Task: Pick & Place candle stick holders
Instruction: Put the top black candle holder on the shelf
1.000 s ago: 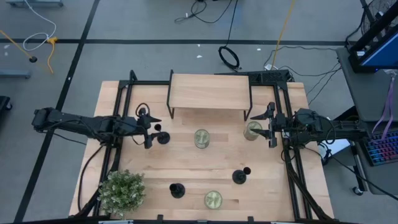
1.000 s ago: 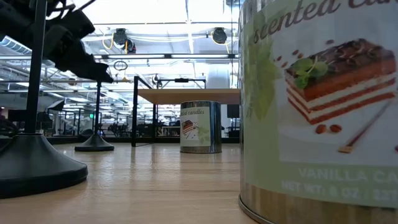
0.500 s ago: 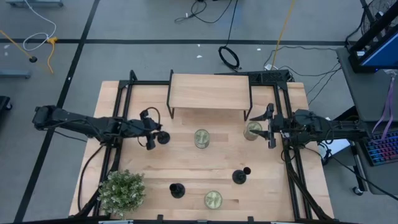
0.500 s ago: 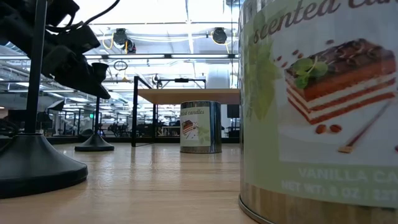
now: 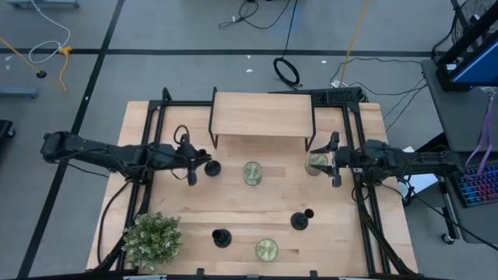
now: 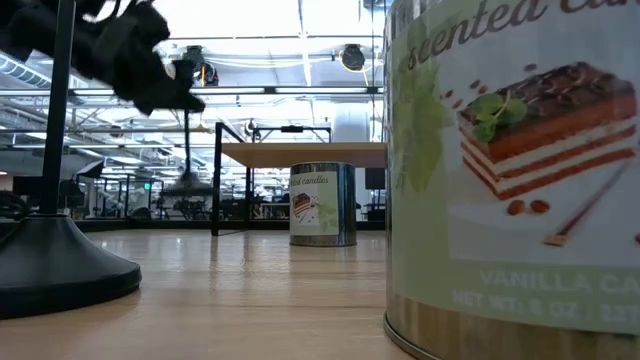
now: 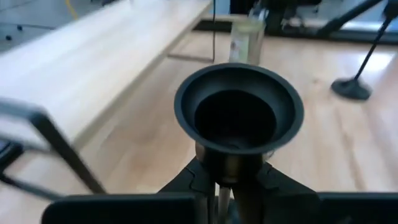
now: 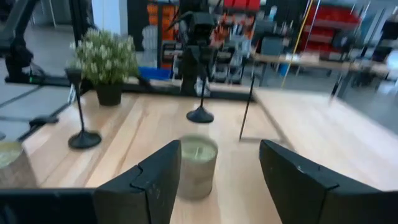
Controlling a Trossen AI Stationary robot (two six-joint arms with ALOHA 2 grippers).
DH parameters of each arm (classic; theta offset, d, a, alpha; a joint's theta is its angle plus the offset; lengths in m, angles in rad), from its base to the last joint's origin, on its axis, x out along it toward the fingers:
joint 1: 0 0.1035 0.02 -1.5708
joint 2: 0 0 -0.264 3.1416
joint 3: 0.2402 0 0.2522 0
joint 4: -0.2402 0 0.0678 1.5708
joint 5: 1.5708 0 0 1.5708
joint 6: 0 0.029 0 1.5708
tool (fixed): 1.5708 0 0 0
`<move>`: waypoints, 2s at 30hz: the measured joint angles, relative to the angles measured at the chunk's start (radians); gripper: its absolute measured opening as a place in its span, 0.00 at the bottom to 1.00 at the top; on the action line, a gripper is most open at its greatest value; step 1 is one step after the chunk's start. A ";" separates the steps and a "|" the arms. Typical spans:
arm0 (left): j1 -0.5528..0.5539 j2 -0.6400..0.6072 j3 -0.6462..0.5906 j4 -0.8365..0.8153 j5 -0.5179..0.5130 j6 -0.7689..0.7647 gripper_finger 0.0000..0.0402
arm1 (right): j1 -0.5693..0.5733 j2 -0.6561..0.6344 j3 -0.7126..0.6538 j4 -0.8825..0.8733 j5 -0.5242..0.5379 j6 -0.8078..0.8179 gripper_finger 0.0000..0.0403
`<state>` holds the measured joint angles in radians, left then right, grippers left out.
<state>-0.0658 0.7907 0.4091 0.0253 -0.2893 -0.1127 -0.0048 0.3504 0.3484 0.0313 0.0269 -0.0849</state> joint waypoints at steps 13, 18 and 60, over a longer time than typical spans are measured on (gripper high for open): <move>0.066 0.239 0.445 -0.048 0.038 0.189 0.07 | 0.000 0.000 -0.060 0.205 0.002 -0.033 0.52; 0.200 0.382 0.649 -0.198 0.047 0.207 0.07 | 0.000 0.005 -0.069 0.203 0.002 -0.032 0.52; 0.803 0.676 0.819 -0.231 0.395 0.159 0.27 | 0.000 0.096 -0.068 0.278 -0.063 -0.031 0.52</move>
<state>0.7376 1.4663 1.2278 -0.2055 0.1059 0.0460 -0.0048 0.4465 0.2802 0.3096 -0.0362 -0.1157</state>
